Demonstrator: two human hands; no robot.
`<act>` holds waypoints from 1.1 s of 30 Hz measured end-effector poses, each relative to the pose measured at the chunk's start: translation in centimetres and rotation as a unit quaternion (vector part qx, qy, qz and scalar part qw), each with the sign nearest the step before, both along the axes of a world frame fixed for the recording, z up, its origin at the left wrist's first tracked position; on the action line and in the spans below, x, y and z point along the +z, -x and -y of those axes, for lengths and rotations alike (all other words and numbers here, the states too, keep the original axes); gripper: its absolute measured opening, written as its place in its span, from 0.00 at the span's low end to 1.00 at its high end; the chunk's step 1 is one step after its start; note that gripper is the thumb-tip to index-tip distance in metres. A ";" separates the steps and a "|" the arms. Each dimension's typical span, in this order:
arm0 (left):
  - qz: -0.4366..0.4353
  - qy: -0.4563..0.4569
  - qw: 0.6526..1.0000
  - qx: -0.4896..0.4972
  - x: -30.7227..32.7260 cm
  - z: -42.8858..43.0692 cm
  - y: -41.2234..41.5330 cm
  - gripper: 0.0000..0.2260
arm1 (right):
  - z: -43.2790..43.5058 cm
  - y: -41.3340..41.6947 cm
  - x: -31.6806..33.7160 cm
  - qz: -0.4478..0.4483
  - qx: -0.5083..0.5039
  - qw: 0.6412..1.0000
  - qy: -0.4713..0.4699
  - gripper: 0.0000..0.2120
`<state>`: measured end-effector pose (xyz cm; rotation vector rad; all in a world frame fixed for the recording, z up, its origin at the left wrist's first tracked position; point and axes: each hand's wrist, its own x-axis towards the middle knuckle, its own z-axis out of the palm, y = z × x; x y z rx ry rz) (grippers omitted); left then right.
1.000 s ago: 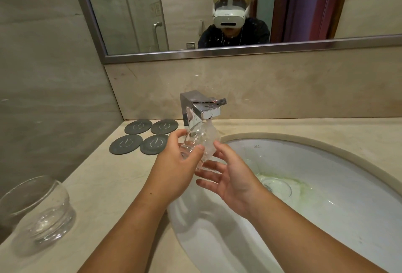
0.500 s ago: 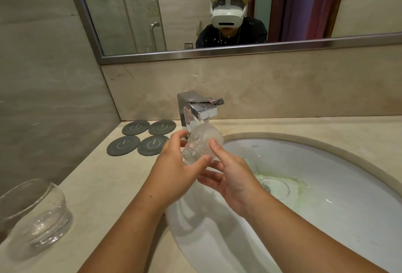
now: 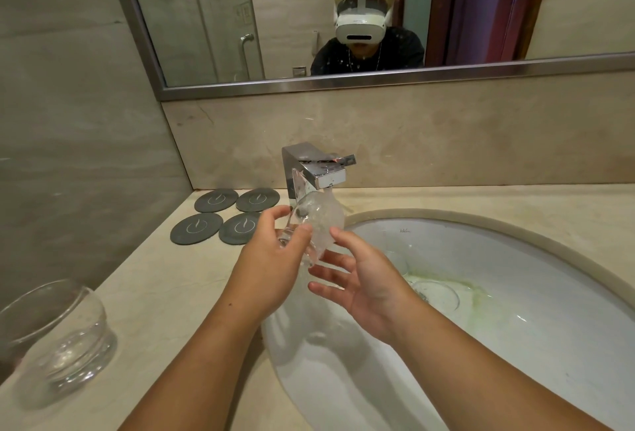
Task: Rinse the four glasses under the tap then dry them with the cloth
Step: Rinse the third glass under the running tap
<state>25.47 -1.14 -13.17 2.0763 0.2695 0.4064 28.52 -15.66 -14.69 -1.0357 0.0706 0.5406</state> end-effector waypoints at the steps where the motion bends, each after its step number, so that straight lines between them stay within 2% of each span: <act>1: 0.003 0.013 1.000 0.002 0.0 0.0 -0.1 0.14 | -0.1 0.0 0.0 -0.001 0.011 1.000 0.000 0.14; 5: 0.002 0.039 0.999 -0.001 0.0 0.1 -0.2 0.14 | -0.4 0.2 -0.2 0.005 0.046 0.999 -0.026 0.19; 11: -0.025 0.006 0.999 -0.036 0.1 0.2 0.0 0.13 | -0.4 -0.1 -0.4 0.045 0.024 0.999 -0.017 0.20; 16: 0.006 -0.031 0.999 -0.041 -0.3 0.1 0.0 0.23 | -0.4 -0.2 -0.6 0.047 0.012 0.999 -0.018 0.22; 19: -0.002 -0.054 0.997 -0.049 -0.5 0.0 0.1 0.28 | -0.2 -0.2 -0.6 0.050 0.007 0.999 0.018 0.23; 24: -0.021 -0.008 0.999 -0.023 -0.1 0.3 0.2 0.22 | -0.1 -0.2 -0.6 0.067 -0.021 0.995 0.069 0.28; 33: -0.010 0.083 0.996 0.011 0.2 0.2 -0.2 0.17 | 0.1 -0.3 -0.7 0.088 -0.016 0.995 0.048 0.19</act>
